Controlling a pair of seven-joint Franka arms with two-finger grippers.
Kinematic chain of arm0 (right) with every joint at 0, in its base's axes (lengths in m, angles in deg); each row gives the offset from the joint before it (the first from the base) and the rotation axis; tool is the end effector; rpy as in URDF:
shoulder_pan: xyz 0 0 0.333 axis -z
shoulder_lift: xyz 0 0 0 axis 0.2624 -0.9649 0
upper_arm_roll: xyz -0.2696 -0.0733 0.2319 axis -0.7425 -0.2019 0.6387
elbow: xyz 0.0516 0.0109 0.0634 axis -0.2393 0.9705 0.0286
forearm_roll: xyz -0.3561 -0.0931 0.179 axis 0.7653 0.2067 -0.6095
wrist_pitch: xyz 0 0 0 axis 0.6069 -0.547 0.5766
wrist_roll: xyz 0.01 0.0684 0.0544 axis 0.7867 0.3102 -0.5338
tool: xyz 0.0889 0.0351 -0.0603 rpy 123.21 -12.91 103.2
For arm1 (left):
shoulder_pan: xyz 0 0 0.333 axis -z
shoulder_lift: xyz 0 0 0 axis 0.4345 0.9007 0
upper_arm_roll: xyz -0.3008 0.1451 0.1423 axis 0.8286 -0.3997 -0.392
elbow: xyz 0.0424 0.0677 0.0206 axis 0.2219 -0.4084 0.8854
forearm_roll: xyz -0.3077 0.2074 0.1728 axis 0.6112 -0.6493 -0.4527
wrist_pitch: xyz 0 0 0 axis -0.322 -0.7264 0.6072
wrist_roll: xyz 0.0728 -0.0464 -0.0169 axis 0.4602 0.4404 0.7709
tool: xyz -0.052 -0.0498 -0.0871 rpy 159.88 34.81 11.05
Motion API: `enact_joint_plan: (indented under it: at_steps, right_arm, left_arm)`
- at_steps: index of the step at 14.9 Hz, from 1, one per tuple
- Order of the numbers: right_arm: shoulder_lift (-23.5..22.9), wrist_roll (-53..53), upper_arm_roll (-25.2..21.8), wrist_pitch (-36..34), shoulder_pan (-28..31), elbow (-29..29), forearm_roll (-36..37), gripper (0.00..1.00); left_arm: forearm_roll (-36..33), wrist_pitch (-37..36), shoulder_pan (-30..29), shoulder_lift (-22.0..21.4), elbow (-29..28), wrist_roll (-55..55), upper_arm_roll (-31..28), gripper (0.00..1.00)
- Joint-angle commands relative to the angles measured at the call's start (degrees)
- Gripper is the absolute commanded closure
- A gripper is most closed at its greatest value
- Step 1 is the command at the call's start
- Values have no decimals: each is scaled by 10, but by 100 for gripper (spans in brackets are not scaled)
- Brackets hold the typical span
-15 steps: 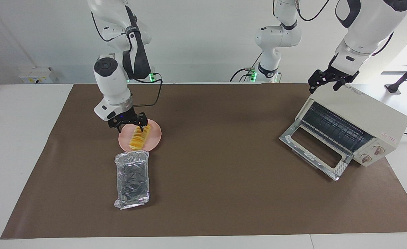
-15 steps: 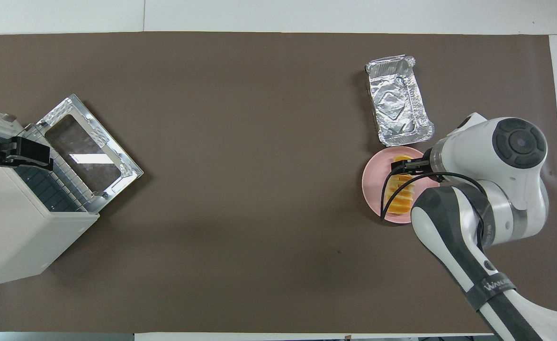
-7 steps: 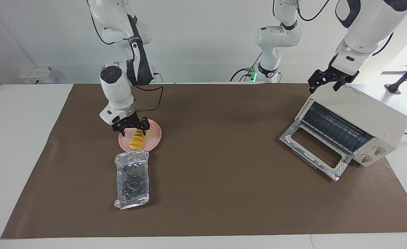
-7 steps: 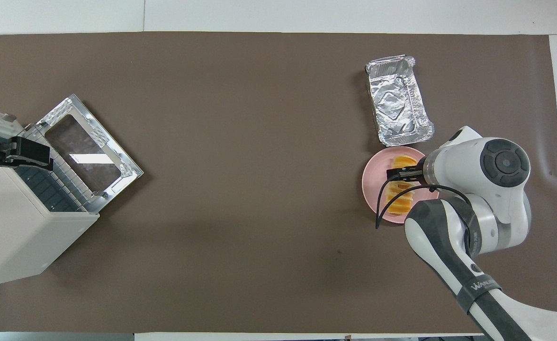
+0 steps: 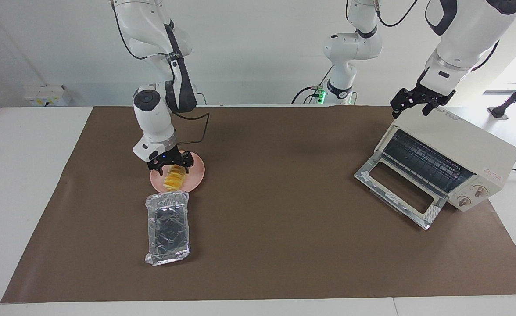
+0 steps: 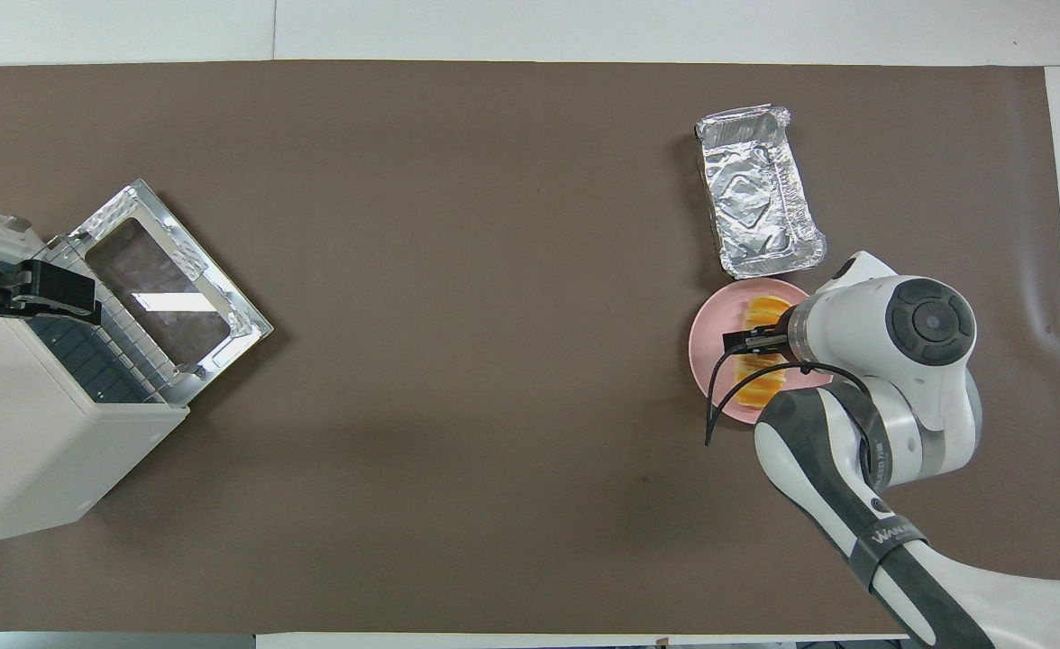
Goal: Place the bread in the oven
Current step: 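Grasp the orange bread slices on the pink plate with the right gripper, then lift the bread and carry it to the foil tray with the right gripper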
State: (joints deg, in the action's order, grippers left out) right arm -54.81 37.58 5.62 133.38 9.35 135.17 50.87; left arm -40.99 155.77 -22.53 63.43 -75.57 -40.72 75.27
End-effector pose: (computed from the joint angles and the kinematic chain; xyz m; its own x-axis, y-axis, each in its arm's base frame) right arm 0.5295 0.0869 0.3407 0.9943 0.0886 0.0593 0.0879 -0.9960 0.0143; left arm 0.5396 -0.0390 0.6525 0.9962 0.0208 -0.0850 0.0190 -0.9996 -0.0215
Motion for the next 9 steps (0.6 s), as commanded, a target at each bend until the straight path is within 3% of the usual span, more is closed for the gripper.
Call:
enact_joint_plan:
  at_steps: [1, 3, 4, 5, 9]
  right_arm:
    - [-2, -18, 1, 14, 2, 5, -7, 5]
    - [-2, -16, 1, 12, 2, 5, -7, 70]
    - [-2, -16, 1, 11, 2, 5, -7, 95]
    - [-2, -16, 1, 10, 2, 5, -7, 100]
    - [-2, -17, 1, 6, 3, 2, -7, 100]
  left_arm:
    - [3, -5, -2, -14, -12, 4, -1, 0]
    - [3, -5, -1, -14, -12, 4, -1, 0]
    - [3, -5, -2, -14, -12, 4, -1, 0]
    - [3, -5, -1, -14, -12, 4, -1, 0]
    - [3, -5, -1, -14, -12, 3, -1, 0]
